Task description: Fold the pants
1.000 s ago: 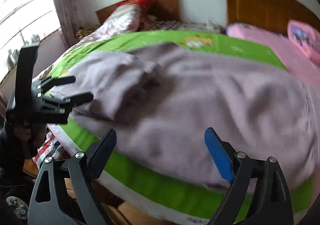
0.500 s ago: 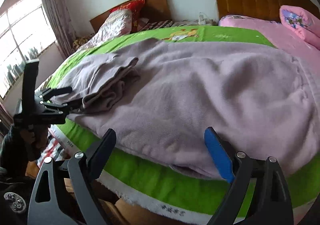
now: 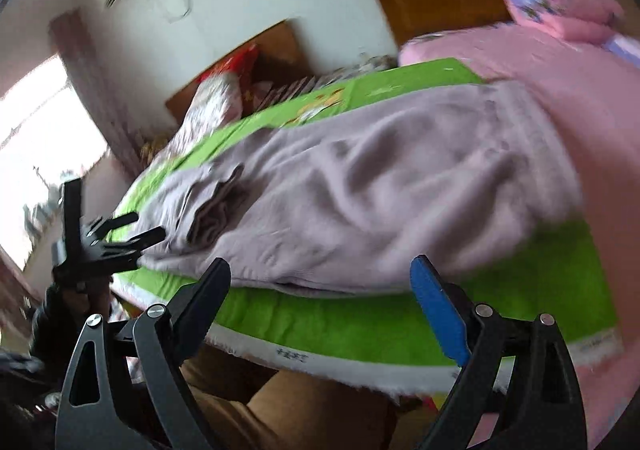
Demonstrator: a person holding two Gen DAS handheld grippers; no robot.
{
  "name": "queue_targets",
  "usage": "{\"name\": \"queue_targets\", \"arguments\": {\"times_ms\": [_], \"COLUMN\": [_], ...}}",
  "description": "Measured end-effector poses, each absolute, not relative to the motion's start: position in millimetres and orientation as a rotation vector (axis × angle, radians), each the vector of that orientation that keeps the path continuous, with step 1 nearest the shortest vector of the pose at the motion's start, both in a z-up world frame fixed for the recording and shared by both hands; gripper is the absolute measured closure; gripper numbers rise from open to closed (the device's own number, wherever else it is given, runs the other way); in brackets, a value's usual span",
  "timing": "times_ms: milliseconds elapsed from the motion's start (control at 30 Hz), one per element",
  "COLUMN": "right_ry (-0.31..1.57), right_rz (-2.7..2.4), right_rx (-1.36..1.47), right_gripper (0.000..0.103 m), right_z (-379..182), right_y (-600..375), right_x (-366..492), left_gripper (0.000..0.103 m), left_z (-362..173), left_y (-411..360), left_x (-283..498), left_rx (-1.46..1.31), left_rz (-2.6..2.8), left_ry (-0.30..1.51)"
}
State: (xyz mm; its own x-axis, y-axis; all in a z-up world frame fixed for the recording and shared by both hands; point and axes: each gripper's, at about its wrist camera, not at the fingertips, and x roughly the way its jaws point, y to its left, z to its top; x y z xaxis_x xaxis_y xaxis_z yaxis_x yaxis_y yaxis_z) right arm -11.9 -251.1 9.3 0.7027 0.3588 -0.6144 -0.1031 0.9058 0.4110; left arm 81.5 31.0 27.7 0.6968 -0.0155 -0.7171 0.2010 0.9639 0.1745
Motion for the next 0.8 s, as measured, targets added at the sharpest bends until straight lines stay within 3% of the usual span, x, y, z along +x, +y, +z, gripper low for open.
{"name": "queue_targets", "arguments": {"times_ms": [133, 433, 600, 800], "right_ry": [0.76, 0.787, 0.834, 0.887], "right_rz": [0.187, 0.073, 0.036, 0.105], "right_rx": [0.542, 0.681, 0.794, 0.797], "right_gripper": [0.015, 0.014, 0.014, 0.006], "right_z": [-2, -12, -24, -26], "right_y": [-287, -319, -336, -327], "right_x": [-21, -2, 17, 30], "left_gripper": [0.002, 0.001, 0.001, 0.001], "left_z": [40, -21, -26, -28], "left_y": [2, -18, -14, -12], "left_x": [82, 109, 108, 104], "left_rx": [0.233, 0.239, 0.219, 0.206], "left_rz": [-0.231, -0.269, -0.289, -0.297], "left_ry": [0.766, 0.918, 0.901, 0.886]}}
